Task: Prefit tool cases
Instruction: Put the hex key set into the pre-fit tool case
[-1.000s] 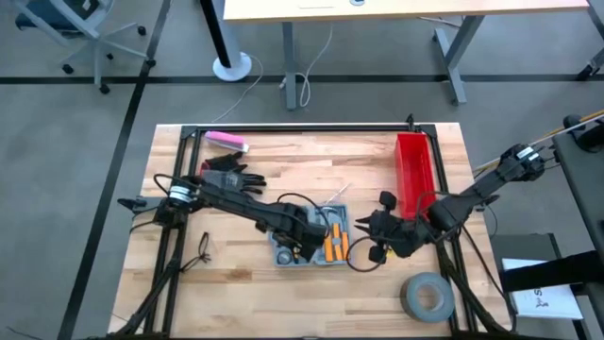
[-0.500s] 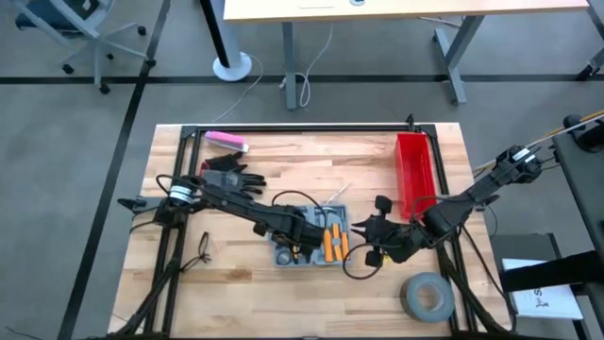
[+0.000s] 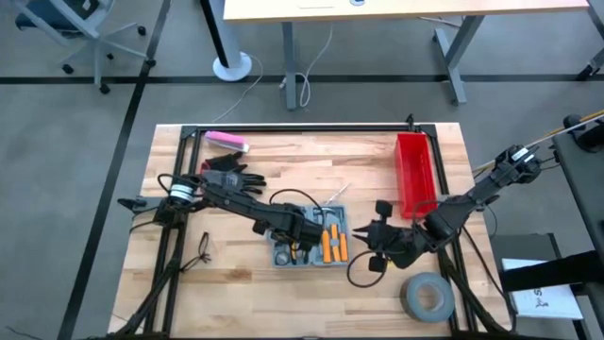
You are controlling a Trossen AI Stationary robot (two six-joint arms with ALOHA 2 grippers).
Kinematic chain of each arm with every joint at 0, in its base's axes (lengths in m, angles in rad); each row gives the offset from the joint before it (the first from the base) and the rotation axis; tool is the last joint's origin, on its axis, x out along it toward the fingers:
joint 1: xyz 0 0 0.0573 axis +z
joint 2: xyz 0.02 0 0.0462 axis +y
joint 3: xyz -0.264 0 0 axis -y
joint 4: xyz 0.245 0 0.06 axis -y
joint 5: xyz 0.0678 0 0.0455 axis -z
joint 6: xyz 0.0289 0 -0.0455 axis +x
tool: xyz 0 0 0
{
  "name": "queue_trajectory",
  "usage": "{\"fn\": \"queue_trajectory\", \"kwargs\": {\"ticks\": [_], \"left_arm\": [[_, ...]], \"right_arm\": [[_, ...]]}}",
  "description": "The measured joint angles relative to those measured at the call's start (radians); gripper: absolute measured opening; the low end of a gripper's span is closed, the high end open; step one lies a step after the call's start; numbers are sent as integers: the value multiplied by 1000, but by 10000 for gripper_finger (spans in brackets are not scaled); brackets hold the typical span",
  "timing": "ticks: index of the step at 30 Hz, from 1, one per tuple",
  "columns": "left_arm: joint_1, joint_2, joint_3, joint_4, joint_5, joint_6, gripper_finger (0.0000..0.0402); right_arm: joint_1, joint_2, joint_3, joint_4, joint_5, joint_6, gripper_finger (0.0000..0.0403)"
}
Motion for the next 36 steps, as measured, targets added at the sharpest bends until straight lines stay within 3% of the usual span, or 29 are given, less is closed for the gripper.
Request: {"fn": "queue_trajectory", "kwargs": {"ticks": [26, 36], "left_arm": [[-5, 0, -27, 152, 109, -15, 1], [-17, -1, -26, 211, 98, 46, 94]], "right_arm": [[9, 0, -2, 11, 0, -64, 24], [12, 0, -4, 11, -8, -49, 24]]}}
